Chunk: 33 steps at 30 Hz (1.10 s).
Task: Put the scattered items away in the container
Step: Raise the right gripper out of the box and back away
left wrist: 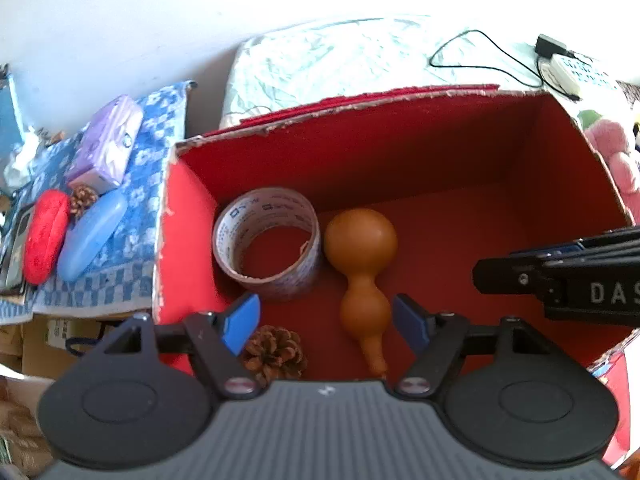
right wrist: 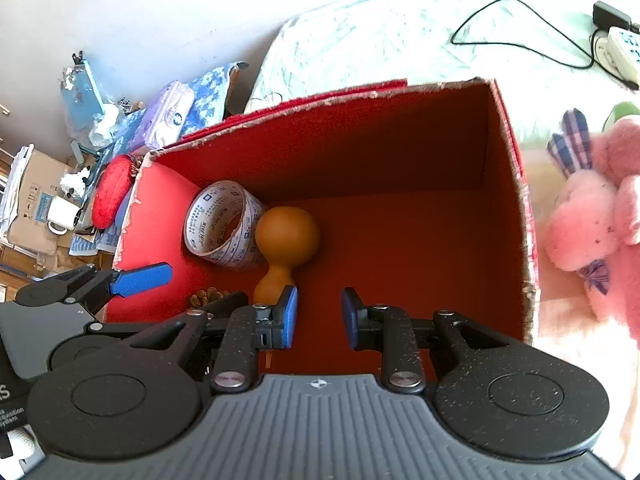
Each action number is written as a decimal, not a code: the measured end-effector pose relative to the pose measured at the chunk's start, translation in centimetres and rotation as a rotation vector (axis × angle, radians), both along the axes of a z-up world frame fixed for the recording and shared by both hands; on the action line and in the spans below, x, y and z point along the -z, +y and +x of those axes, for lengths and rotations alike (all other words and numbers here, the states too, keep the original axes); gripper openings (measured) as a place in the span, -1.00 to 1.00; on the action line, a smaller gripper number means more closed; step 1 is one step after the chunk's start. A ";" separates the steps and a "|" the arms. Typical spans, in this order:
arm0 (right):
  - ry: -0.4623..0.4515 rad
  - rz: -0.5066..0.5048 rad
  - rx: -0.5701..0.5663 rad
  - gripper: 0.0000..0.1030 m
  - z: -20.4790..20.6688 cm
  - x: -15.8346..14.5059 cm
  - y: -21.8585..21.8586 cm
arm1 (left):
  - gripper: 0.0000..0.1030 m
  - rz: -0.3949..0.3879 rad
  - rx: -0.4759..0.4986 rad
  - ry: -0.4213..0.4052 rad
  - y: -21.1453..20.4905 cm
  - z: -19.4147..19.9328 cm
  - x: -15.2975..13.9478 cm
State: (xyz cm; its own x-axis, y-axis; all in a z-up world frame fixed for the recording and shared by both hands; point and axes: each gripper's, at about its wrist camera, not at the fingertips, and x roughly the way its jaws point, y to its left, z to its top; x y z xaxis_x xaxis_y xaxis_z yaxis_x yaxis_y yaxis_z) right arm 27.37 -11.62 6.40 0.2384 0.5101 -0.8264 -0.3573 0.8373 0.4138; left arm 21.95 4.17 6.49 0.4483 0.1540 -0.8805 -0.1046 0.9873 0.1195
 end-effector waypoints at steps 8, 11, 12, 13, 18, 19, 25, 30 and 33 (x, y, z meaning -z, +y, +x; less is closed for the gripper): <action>-0.076 0.025 0.003 -0.43 -1.1 -1.3 -1.1 | 0.76 0.037 -0.110 -0.070 -1.2 -1.2 -1.8; -0.109 0.023 0.001 -0.40 -1.6 -1.8 -1.5 | 0.76 0.034 -0.146 -0.082 -1.5 -1.7 -2.0; -0.117 0.022 0.000 -0.39 -1.8 -1.9 -1.6 | 0.76 0.034 -0.158 -0.082 -1.6 -1.8 -2.0; -0.125 0.021 -0.001 -0.38 -1.9 -2.0 -1.7 | 0.76 0.035 -0.169 -0.082 -1.7 -1.9 -2.0; -0.143 0.032 -0.017 -0.37 -2.8 -2.3 -2.4 | 0.76 0.045 -0.198 -0.083 -2.4 -2.6 -2.1; -0.147 0.034 -0.018 -0.37 -2.9 -2.4 -2.6 | 0.77 0.050 -0.203 -0.086 -2.6 -2.7 -2.2; -0.167 0.055 -0.010 -0.36 -3.8 -3.1 -3.9 | 0.78 0.065 -0.232 -0.106 -3.8 -3.6 -2.8; -0.199 0.063 -0.016 -0.26 -4.8 -3.9 -5.0 | 0.80 0.089 -0.229 -0.120 -5.4 -4.4 -3.6; -0.201 0.072 -0.024 -0.24 -5.4 -4.1 -5.7 | 0.80 0.079 -0.232 -0.124 -6.2 -5.0 -3.8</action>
